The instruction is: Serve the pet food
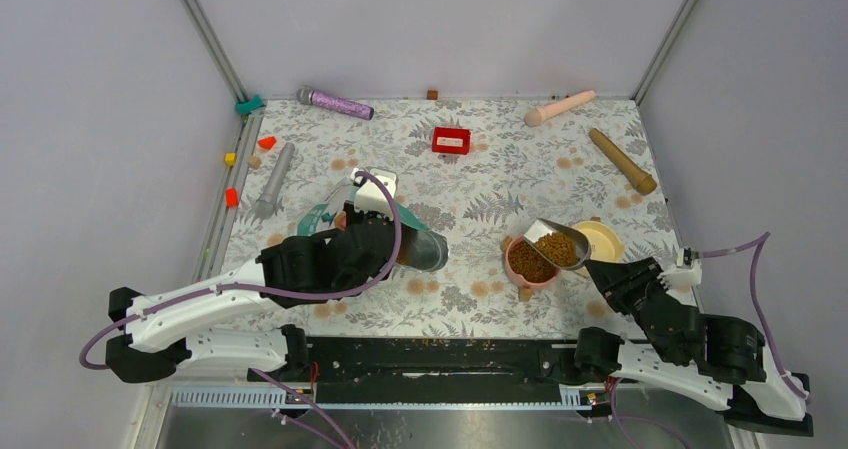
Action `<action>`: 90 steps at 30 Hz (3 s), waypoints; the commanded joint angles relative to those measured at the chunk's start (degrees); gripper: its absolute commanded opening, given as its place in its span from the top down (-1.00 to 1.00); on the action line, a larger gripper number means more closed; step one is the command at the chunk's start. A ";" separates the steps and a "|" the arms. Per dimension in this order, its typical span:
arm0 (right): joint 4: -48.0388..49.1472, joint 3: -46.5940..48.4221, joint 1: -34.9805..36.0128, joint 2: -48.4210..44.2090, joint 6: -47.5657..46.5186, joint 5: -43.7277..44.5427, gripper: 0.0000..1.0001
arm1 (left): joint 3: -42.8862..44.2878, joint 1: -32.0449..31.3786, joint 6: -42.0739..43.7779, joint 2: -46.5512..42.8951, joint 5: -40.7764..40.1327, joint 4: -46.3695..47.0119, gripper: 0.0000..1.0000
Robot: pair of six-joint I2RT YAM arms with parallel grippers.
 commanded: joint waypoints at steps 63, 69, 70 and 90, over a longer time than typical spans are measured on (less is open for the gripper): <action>-10.97 18.13 -0.27 33.94 -21.51 7.83 1.00 | 5.45 -0.82 -2.75 3.83 -3.36 -2.36 1.00; -9.98 18.77 -0.24 33.41 -23.50 8.91 1.00 | 5.93 -0.78 -2.26 3.38 -2.19 -2.33 1.00; -9.96 18.94 -0.27 33.50 -23.48 8.86 1.00 | 6.36 -0.77 -2.22 3.76 -1.82 -2.71 1.00; 21.36 23.18 -0.27 31.04 -47.07 -26.50 1.00 | 7.45 -0.83 -4.08 4.81 1.50 -4.59 1.00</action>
